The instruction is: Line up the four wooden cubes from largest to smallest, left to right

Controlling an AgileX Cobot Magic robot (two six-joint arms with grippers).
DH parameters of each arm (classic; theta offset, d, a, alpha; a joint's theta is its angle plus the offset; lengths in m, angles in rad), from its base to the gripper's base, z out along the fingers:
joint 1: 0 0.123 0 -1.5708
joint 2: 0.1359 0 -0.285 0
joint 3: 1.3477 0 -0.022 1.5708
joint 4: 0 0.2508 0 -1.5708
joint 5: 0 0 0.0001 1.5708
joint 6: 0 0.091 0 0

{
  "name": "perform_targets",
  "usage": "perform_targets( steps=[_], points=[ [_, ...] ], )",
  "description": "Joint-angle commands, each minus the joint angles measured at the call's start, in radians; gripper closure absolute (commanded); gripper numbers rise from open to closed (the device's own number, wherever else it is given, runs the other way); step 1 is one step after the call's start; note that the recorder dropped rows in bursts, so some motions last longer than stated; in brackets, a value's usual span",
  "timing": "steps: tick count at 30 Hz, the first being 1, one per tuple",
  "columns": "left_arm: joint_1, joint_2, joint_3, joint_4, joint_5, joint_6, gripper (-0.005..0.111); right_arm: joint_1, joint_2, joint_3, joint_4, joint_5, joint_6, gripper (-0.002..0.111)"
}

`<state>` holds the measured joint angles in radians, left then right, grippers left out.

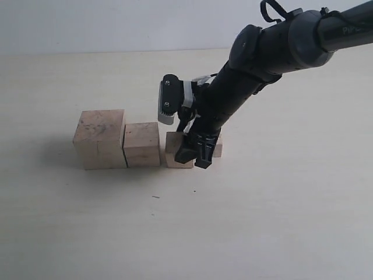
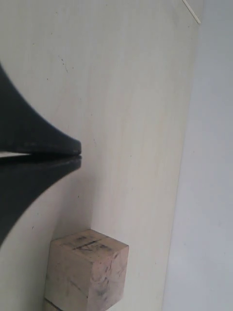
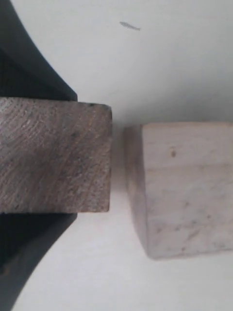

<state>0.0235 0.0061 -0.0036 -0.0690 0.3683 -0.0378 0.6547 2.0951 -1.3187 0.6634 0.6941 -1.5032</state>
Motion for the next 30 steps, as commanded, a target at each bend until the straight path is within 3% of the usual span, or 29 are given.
perform_targets(
  steps=[1, 10, 30],
  points=[
    [-0.006, -0.006, 0.004, -0.003, -0.011, 0.001, 0.107, -0.047, -0.002, -0.007, -0.009, -0.032, 0.011, 0.108],
    [-0.006, -0.006, 0.004, -0.003, -0.011, 0.001, 0.107, -0.068, -0.002, -0.007, 0.169, -0.03, -0.167, 0.108],
    [-0.006, -0.006, 0.004, -0.003, -0.011, 0.001, 0.107, -0.068, 0.067, -0.007, 0.25, 0.001, -0.298, 0.108]
  ],
)
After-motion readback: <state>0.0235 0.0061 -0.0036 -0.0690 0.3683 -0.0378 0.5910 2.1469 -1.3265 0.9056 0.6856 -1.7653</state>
